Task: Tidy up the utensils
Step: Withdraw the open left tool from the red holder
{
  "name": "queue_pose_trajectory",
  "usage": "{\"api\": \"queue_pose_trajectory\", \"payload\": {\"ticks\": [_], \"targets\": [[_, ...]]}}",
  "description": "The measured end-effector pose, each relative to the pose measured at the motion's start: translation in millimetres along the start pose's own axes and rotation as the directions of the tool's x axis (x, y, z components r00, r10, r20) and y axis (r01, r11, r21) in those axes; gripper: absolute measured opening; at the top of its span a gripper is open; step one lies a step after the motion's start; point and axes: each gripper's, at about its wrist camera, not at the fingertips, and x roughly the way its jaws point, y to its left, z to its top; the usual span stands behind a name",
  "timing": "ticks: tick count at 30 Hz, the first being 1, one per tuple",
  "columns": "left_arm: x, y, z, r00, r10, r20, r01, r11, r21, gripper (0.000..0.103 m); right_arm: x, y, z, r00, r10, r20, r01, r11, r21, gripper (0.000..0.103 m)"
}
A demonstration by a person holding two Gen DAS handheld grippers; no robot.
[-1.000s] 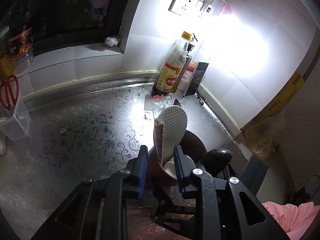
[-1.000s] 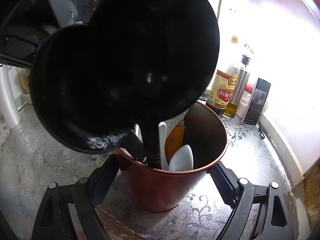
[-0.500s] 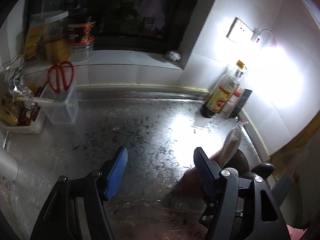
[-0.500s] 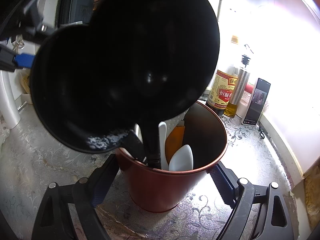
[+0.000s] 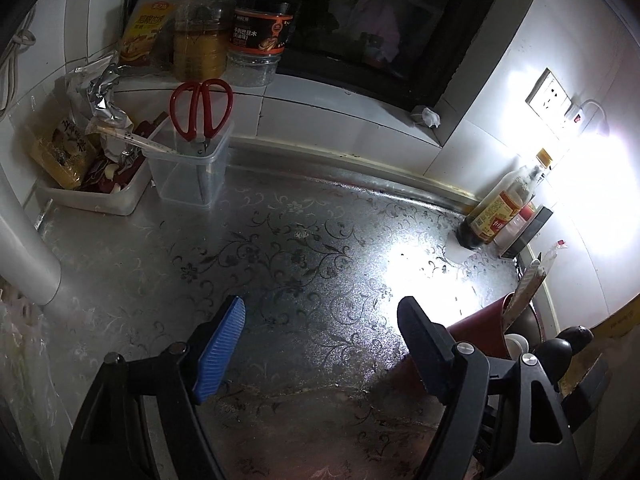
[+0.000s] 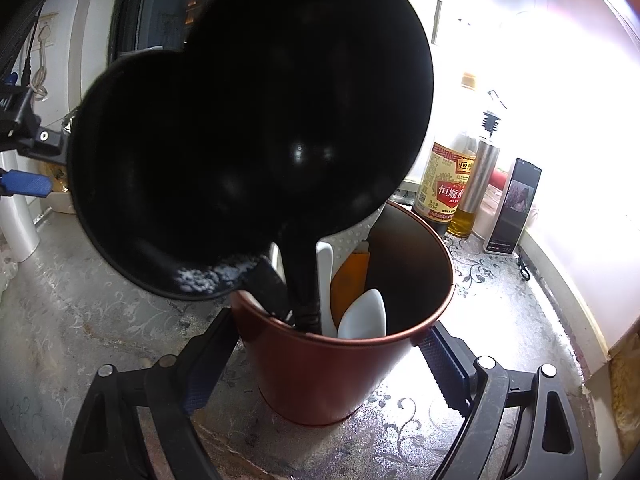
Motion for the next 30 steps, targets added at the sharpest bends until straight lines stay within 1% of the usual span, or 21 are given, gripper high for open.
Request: {"api": "queue_pose_trajectory", "payload": {"ticks": [4,7,12,20,21,23,24,25,27,30], "targets": [[-2,3,-2,1.0,0.006,0.002,-0.006,1.0,-0.008,0.079,5,-4,3,1.0,-0.004,0.001,0.004,1.0,0.009,0.091],[-4,7,-3,1.0,0.014,0.005,-0.014,1.0,-0.013,0.079,9,-5,7,1.0,-0.011,0.02,0.011,1.0,0.008,0.091],[-4,12,-8,1.0,0.029,-0.007,-0.029,0.999,-0.027,0.079,17,-8,10,0.999,-0.02,0.031,0.02,1.0,0.009,0.091],[3,17,-21,0.998,0.054,-0.038,-0.055,0.998,-0.031,0.08,19,-9,14,1.0,0.001,0.001,-0.001,1.0,0.005,0.091],[4,18,-24,0.997,0.056,-0.044,-0.057,0.998,-0.033,0.08,19,-9,14,1.0,0.005,-0.002,-0.005,1.0,0.005,0.091],[8,18,-30,0.996,0.07,-0.047,-0.072,0.997,-0.036,0.085,17,-11,13,1.0,0.018,-0.005,-0.018,1.0,0.017,0.091],[10,18,-33,0.996,0.08,-0.044,-0.081,0.996,-0.038,0.091,16,-13,13,1.0,0.029,-0.008,-0.029,0.999,0.03,0.093],[12,18,-35,0.995,0.087,-0.04,-0.088,0.995,-0.038,0.092,16,-14,11,0.999,0.037,-0.014,-0.036,0.999,0.04,0.096],[16,18,-40,0.995,0.095,-0.04,-0.096,0.995,-0.034,0.093,16,-16,8,0.999,0.04,-0.025,-0.039,0.998,0.05,0.103],[22,17,-46,0.994,0.105,-0.038,-0.106,0.994,-0.017,0.093,14,-16,4,0.998,0.054,-0.028,-0.053,0.997,0.056,0.103]]}}
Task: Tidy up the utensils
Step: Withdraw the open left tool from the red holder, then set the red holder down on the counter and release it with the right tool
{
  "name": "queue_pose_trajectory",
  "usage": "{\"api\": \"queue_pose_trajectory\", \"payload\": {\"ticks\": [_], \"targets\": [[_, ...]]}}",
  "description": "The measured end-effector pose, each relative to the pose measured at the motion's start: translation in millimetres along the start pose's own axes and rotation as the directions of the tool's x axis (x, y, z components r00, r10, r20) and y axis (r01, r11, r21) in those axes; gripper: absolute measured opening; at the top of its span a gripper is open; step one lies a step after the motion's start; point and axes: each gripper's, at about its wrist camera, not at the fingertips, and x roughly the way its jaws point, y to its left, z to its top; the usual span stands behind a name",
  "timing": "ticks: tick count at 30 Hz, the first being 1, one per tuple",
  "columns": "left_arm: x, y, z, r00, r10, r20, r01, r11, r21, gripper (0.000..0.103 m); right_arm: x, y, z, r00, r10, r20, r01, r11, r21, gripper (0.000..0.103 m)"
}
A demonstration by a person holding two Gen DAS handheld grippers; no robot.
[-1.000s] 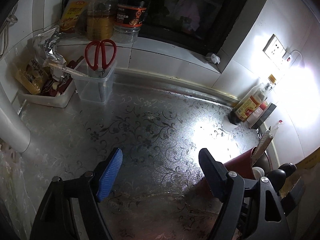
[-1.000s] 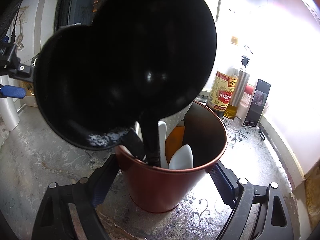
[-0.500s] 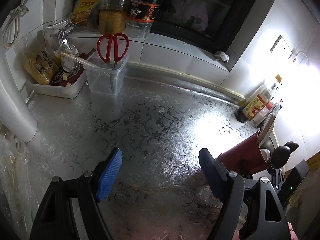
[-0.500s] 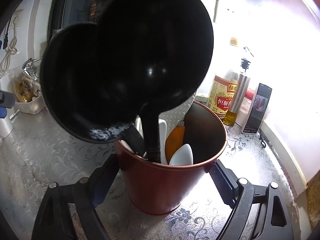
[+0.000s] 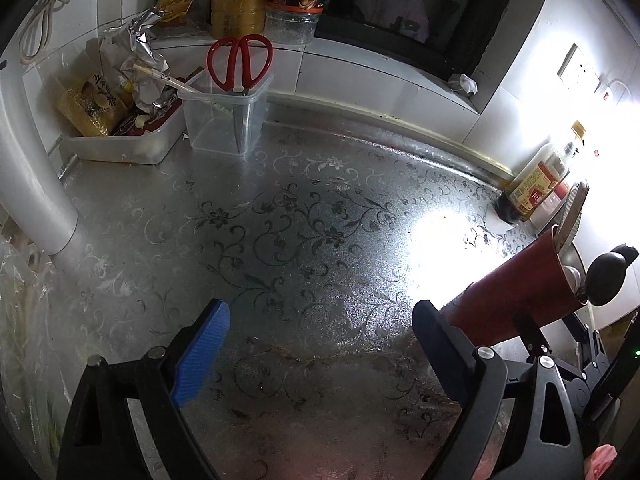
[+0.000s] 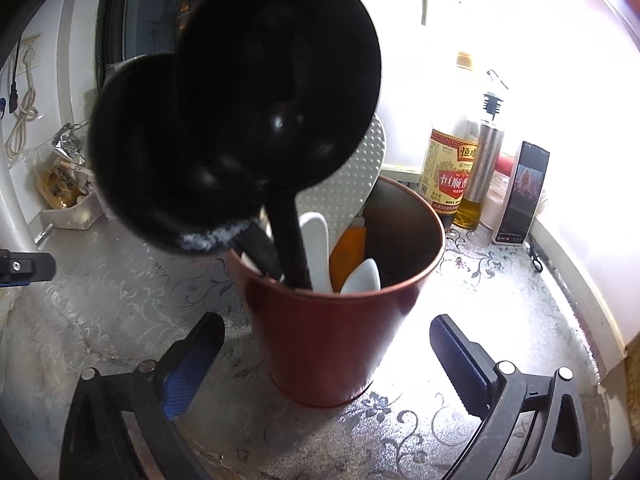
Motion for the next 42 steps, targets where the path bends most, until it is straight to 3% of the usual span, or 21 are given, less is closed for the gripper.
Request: {"api": "queue_pose_trajectory", "payload": {"ticks": [6,12,17,21,31,42], "targets": [[7,2,-14,1.0,0.003,0.03,-0.003,1.0,-0.002,0.093,-6,5,-6,1.0,0.008,-0.012,-0.008,1.0,0.003,0.103],[5,3,-28,0.992,0.107,0.071,-0.11,0.993,0.045,0.093,-10,18,-13,0.999,-0.022,-0.042,0.022,1.0,-0.001,0.103],[0,10,-42,0.992,0.097,0.084,-0.102,0.993,0.054,0.093,-23,30,-25,0.998,-0.041,-0.037,0.041,0.999,-0.005,0.103],[1,12,-53,0.974,0.215,0.069,-0.22,0.974,0.063,0.093,-42,30,-40,0.994,-0.086,-0.063,0.086,0.996,0.005,0.103],[-9,6,-81,0.99,0.142,0.022,-0.144,0.981,0.13,0.093,-86,19,-72,0.987,-0.133,-0.093,0.136,0.99,0.032,0.103],[-48,-24,-124,0.987,0.15,0.052,-0.155,0.98,0.121,0.093,-130,0,-87,0.997,-0.073,-0.028,0.073,0.997,0.009,0.103]]}}
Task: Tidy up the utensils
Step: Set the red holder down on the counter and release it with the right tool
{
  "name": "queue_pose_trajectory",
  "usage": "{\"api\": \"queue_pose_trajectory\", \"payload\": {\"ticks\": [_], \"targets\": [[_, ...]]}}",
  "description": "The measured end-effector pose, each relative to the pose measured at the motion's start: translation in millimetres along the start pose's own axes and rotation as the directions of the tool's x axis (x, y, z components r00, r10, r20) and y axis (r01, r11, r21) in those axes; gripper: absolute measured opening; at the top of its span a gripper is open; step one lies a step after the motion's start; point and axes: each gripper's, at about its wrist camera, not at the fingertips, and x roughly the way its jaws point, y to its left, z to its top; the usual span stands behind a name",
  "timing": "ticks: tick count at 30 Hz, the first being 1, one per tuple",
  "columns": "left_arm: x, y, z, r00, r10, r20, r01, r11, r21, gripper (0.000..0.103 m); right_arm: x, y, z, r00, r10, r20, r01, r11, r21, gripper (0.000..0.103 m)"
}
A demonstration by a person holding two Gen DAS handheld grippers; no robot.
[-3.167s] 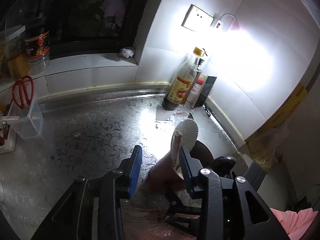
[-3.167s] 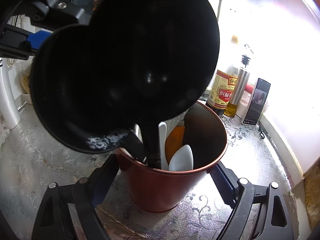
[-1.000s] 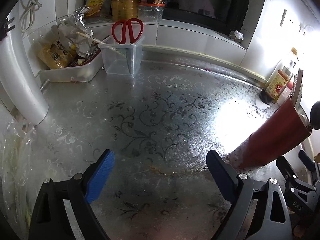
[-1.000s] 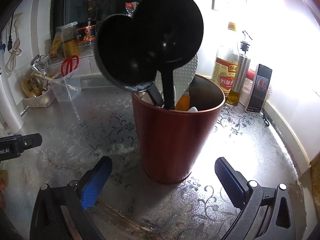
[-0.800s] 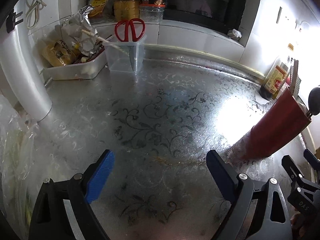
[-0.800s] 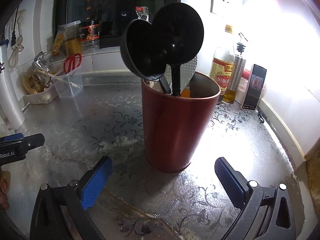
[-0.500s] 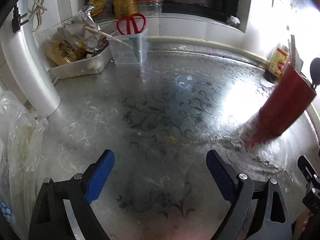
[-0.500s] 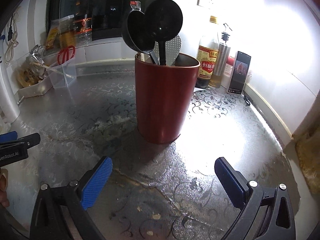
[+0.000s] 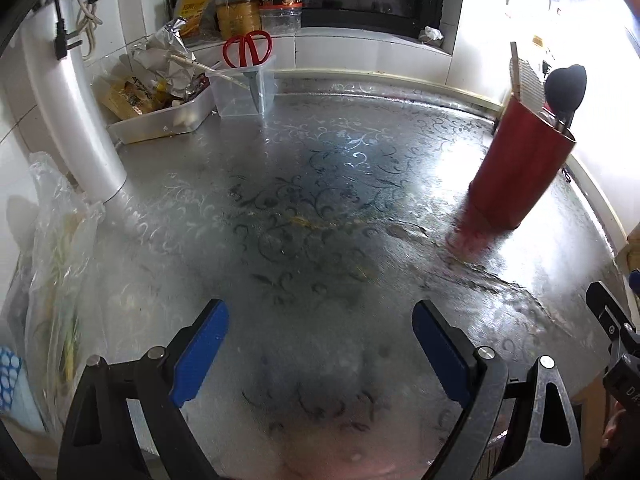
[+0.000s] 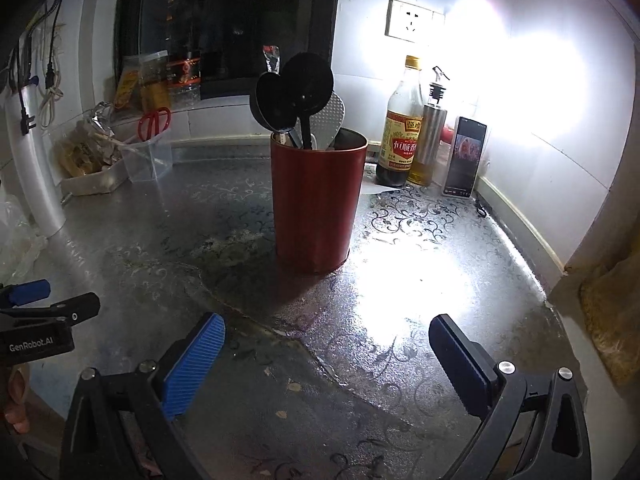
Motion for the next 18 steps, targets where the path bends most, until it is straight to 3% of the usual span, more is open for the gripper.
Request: {"api": "queue_pose_trajectory", "payload": {"ticks": [18], "targets": [[-82,-44,-68,0.995,0.091,0.03,-0.088,0.993,-0.082,0.093,-58,-66,-45,0.997,0.071,0.037,-0.073,0.996,0.06,0.103]]}}
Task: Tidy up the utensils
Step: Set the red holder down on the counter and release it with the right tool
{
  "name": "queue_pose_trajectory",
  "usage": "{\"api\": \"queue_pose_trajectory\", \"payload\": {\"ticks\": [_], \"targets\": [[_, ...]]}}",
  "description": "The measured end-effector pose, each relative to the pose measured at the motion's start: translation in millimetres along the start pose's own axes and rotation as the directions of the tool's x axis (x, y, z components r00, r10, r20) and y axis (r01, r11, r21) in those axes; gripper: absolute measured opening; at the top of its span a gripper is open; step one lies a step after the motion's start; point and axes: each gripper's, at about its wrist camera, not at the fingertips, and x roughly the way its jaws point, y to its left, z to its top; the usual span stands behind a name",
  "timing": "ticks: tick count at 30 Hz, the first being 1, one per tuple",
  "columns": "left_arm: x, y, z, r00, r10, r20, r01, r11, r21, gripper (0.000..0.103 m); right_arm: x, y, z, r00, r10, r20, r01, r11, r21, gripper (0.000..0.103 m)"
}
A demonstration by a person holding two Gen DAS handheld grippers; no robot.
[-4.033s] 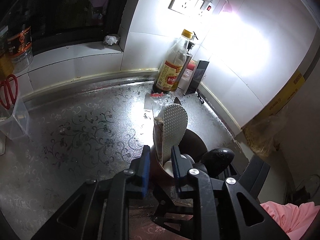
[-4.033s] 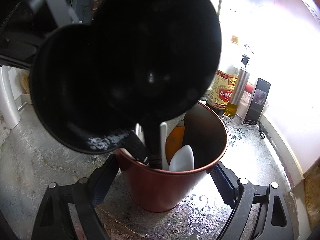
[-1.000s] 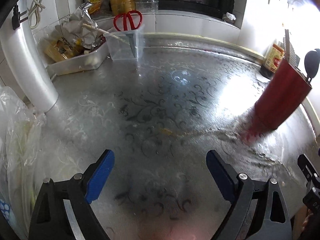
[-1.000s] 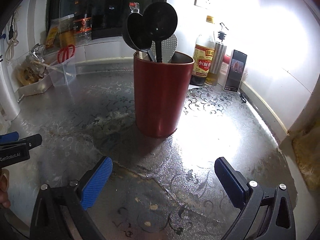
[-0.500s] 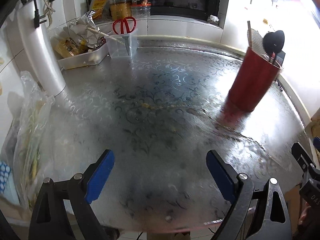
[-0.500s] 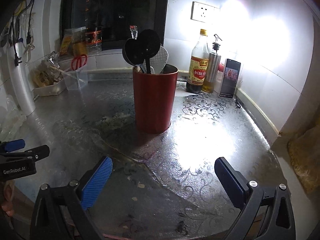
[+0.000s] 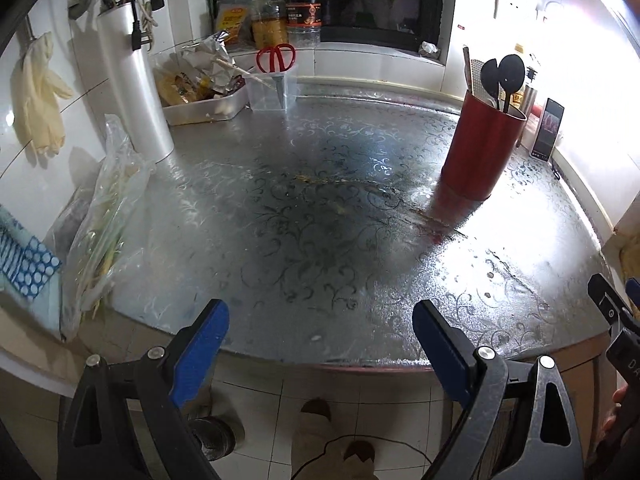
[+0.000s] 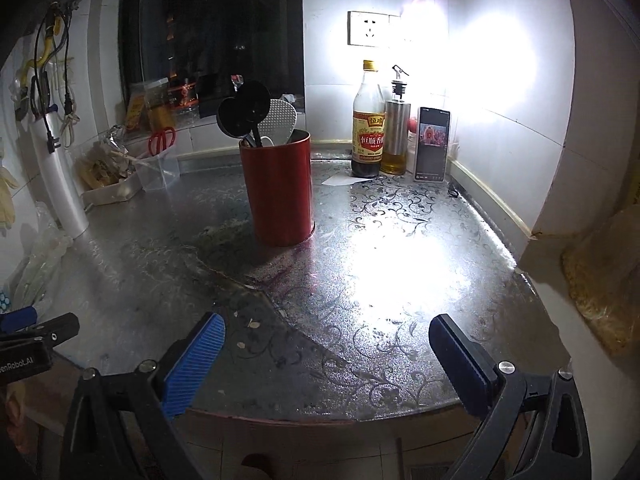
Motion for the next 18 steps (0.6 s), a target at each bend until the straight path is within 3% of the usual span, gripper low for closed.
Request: {"api": "queue_pose_trajectory", "payload": {"ticks": [11,18], "targets": [[3,0,10,0.999,-0.035,0.006,0.035,0.999,0.038,0.093,-10,14,4,0.999,-0.021,0.025,0.021,1.0,-0.017,0.103],[2,15,19,0.996,-0.06,0.058,0.059,0.998,0.032,0.093,-18,37,15,0.997,-0.016,0.075,0.019,0.999,-0.043,0.103]]}}
